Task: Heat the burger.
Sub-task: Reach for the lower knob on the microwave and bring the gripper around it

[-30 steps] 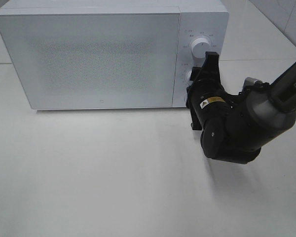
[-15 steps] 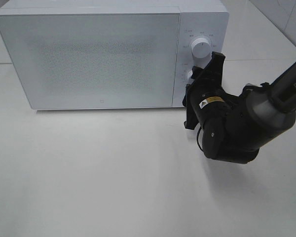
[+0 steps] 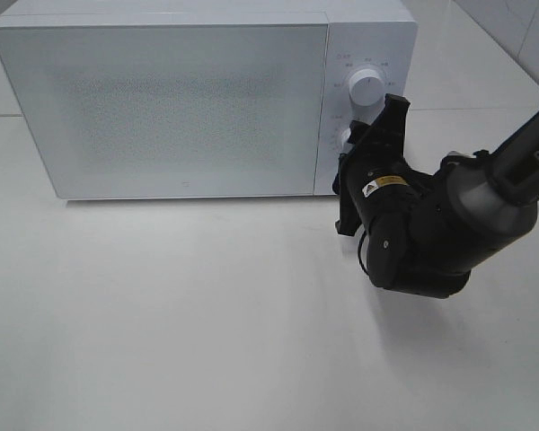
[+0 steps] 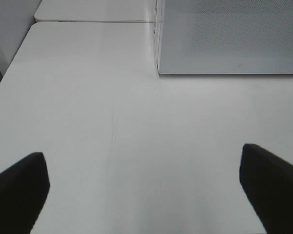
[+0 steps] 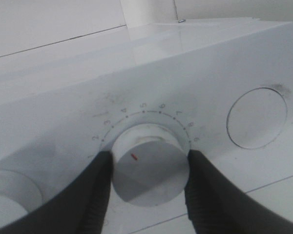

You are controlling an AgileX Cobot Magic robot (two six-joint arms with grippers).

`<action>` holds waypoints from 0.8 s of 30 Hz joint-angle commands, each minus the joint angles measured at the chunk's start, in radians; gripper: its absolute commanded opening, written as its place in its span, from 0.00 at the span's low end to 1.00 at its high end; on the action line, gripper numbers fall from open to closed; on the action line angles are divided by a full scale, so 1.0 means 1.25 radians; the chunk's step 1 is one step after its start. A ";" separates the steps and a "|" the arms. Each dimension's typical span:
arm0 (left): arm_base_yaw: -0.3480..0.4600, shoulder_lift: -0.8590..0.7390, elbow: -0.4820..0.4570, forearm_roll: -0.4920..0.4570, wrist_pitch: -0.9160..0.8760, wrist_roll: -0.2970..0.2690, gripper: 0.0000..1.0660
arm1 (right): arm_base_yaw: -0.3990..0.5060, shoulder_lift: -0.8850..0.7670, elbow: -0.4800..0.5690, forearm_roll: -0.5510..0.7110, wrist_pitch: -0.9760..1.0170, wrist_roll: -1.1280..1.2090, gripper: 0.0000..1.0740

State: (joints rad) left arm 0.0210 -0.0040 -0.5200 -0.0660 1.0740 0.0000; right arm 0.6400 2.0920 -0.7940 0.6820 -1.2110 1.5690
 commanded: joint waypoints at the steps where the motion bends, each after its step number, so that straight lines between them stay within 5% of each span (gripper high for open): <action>1: 0.001 -0.020 0.002 -0.005 -0.006 0.000 0.92 | 0.009 -0.008 -0.037 -0.096 -0.150 -0.035 0.16; 5: 0.001 -0.020 0.002 -0.005 -0.006 0.000 0.92 | 0.009 -0.008 -0.033 -0.053 -0.151 -0.053 0.25; 10: 0.001 -0.020 0.002 -0.005 -0.006 0.000 0.92 | 0.009 -0.008 -0.028 -0.005 -0.150 -0.124 0.47; 18: 0.001 -0.020 0.002 -0.005 -0.006 0.000 0.92 | 0.009 -0.043 0.048 0.020 -0.130 -0.226 0.62; 24: 0.001 -0.020 0.002 -0.005 -0.006 0.000 0.92 | 0.009 -0.067 0.090 -0.027 -0.064 -0.245 0.64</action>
State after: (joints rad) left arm 0.0210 -0.0040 -0.5200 -0.0660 1.0740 0.0000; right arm 0.6520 2.0230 -0.6850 0.6730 -1.2080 1.2860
